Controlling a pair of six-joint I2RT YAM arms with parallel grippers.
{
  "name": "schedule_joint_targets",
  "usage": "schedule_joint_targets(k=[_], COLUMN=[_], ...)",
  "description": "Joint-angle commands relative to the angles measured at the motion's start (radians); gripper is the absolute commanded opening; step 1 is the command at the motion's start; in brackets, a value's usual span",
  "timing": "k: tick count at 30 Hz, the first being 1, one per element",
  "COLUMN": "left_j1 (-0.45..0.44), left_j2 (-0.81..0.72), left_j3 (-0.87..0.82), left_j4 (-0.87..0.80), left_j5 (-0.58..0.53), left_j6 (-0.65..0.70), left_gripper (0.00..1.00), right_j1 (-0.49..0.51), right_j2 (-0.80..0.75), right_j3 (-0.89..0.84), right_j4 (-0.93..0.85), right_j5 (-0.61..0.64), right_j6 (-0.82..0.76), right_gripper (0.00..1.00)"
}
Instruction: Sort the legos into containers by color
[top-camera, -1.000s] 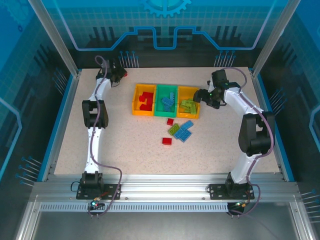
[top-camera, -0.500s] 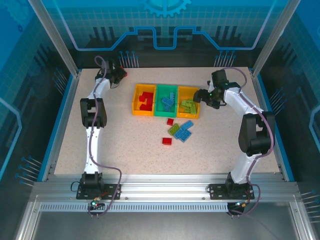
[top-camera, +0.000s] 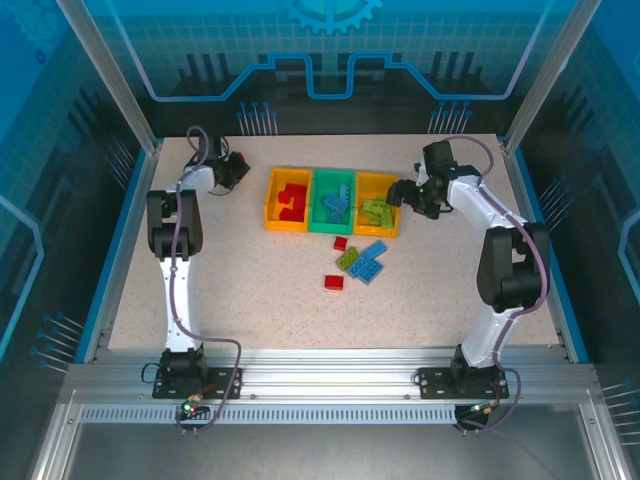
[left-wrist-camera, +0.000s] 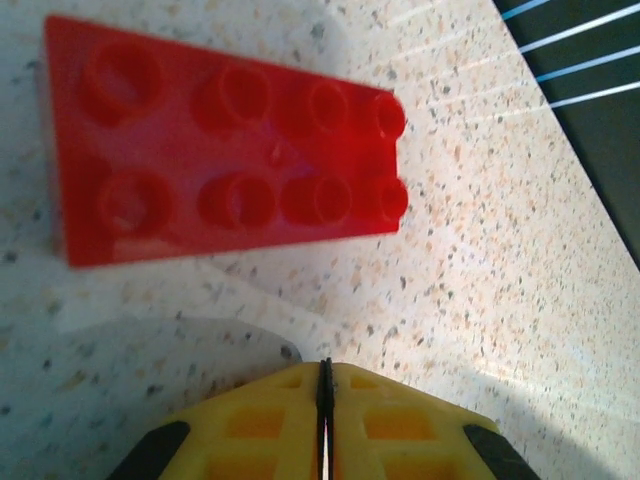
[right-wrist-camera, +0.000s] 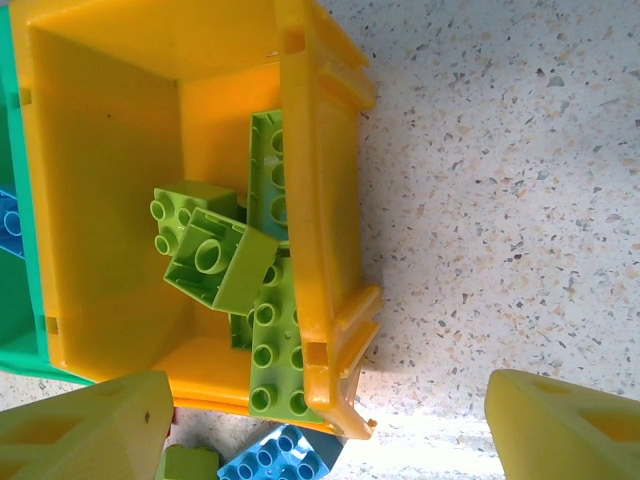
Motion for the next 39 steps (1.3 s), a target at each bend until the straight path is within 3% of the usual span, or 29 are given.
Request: schedule_joint_targets(k=[1, 8, 10, 11, 12, 16, 20, 22, 30, 36, 39], left_j1=[0.003, 0.003, 0.003, 0.005, 0.007, 0.024, 0.046, 0.052, 0.068, 0.063, 0.047], left_j2=[-0.106, -0.251, -0.263, -0.264, -0.258, -0.163, 0.016, 0.058, 0.071, 0.083, 0.087], left_j3=[-0.059, -0.197, -0.183, -0.164, -0.138, 0.046, 0.327, 0.39, 0.4, 0.441, 0.46], left_j4=[-0.045, 0.027, 0.009, -0.01, -0.04, -0.183, -0.364, -0.383, -0.354, -0.38, -0.413], left_j5=[0.032, 0.042, 0.03, 0.014, -0.007, -0.051, -0.015, -0.021, -0.094, -0.087, -0.137], left_j6=[0.011, 0.005, 0.022, 0.033, 0.039, 0.05, 0.039, 0.05, 0.399, 0.63, 0.737], left_gripper=[0.14, 0.22, 0.36, 0.5, 0.58, 0.79, 0.84, 0.85, 0.99, 0.99, 0.99], right_j1=[-0.02, -0.02, -0.02, -0.02, -0.02, -0.02, -0.02, -0.019, -0.021, -0.021, -0.021], right_j2=[-0.028, -0.019, -0.018, -0.018, -0.019, -0.014, -0.004, 0.001, 0.021, 0.031, 0.035], right_j3=[-0.016, -0.016, -0.012, -0.011, -0.01, 0.006, 0.018, 0.023, 0.043, 0.053, 0.054], right_j4=[0.007, 0.022, 0.02, 0.021, 0.019, 0.012, 0.009, 0.005, -0.011, -0.018, -0.022], right_j5=[-0.01, -0.023, -0.026, -0.026, -0.024, -0.022, -0.024, -0.024, -0.019, -0.026, -0.025], right_j6=[0.002, 0.012, 0.013, 0.011, 0.011, 0.007, 0.009, 0.009, 0.002, 0.007, 0.008], right_gripper=[0.83, 0.83, 0.83, 0.83, 0.83, 0.83, 0.83, 0.83, 0.83, 0.83, 0.83])
